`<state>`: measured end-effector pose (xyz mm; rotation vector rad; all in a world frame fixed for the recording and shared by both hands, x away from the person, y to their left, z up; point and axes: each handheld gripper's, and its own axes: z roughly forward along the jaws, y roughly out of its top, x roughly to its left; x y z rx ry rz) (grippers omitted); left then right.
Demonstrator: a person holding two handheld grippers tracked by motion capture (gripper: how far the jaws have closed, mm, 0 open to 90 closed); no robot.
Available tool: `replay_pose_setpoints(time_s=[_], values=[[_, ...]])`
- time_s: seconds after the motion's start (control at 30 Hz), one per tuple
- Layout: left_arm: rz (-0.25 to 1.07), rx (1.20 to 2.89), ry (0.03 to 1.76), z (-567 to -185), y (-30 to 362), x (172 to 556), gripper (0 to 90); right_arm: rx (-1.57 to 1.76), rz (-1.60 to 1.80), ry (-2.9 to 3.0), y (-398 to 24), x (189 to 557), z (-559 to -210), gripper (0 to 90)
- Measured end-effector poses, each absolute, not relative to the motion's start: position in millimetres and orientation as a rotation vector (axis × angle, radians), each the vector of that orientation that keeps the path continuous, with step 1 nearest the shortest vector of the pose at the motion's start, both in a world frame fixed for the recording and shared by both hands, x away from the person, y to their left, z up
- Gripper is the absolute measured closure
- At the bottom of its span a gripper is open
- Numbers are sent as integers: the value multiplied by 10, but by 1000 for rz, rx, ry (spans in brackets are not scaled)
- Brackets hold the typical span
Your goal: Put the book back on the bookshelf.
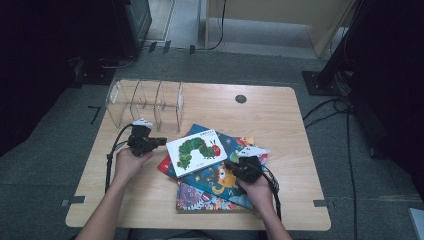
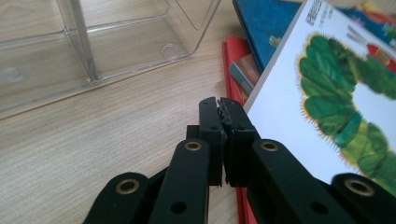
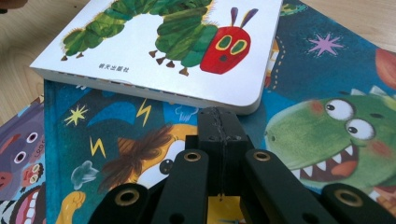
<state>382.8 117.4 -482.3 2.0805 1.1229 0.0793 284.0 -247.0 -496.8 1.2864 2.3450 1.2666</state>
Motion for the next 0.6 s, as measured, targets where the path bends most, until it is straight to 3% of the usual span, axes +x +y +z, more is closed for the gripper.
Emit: replay_pose_setpoints(time_s=[0.6], values=[[-46, 2099, 1129, -4808, 1307, 3413, 891, 1230, 1310, 2422, -2310, 3038, -4976, 900]])
